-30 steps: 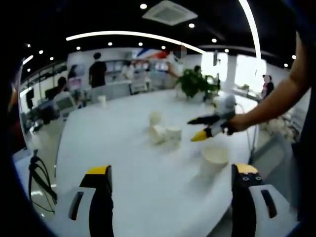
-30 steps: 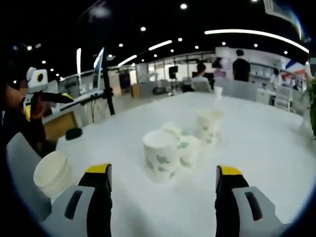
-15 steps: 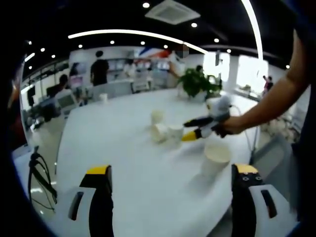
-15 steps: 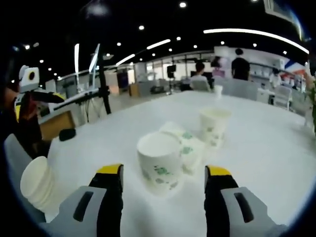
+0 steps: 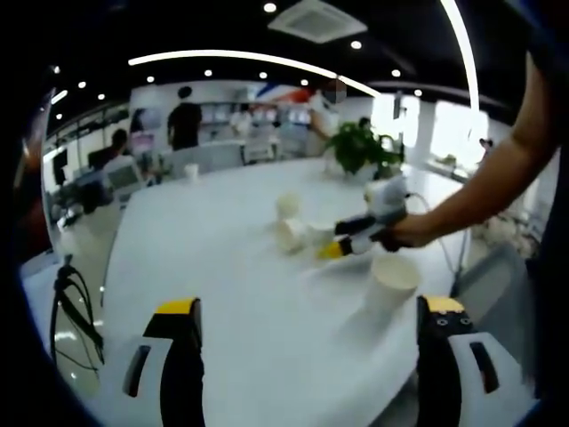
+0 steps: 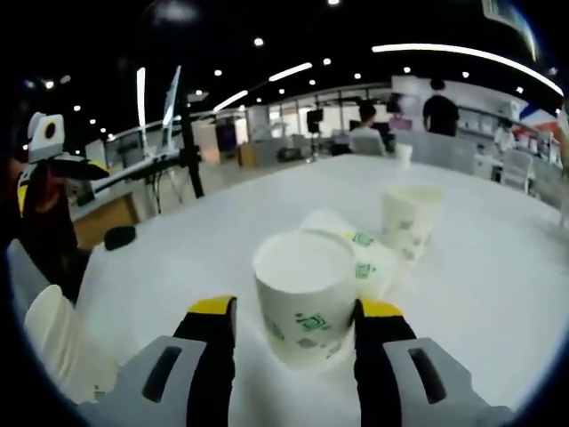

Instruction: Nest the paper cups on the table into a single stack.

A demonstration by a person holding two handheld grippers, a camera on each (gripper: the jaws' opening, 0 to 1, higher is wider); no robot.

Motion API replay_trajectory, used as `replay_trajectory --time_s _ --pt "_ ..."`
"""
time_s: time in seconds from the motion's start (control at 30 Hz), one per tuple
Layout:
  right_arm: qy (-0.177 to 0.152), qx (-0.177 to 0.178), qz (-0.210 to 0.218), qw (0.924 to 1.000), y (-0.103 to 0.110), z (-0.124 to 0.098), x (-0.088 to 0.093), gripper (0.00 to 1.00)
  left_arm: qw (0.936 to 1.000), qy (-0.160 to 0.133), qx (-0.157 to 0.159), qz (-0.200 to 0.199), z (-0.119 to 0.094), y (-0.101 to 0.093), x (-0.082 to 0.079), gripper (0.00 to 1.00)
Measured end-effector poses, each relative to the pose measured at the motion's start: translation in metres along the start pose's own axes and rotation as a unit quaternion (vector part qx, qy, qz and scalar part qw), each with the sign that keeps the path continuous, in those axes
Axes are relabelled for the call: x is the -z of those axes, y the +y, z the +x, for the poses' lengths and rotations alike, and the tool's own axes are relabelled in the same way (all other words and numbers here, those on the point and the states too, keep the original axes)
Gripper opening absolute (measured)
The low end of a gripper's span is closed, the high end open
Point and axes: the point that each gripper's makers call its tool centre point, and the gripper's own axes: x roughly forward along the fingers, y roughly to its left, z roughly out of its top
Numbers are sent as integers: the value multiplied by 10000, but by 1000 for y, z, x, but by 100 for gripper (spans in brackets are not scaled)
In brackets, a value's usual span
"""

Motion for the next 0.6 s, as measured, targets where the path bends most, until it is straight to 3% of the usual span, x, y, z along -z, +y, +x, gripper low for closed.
replay_trajectory --time_s 0.17,0.27,0.6 --pt "51 34 71 10000 -3 1 2 47 10000 -6 -5 -22 2 2 1 100" --pt "66 36 33 10000 -4 0 1 40 10000 9 18 -28 4 1 3 100" --pt "45 64 18 10000 -7 -7 1 38 10000 -20 66 5 8 -2 -2 100"
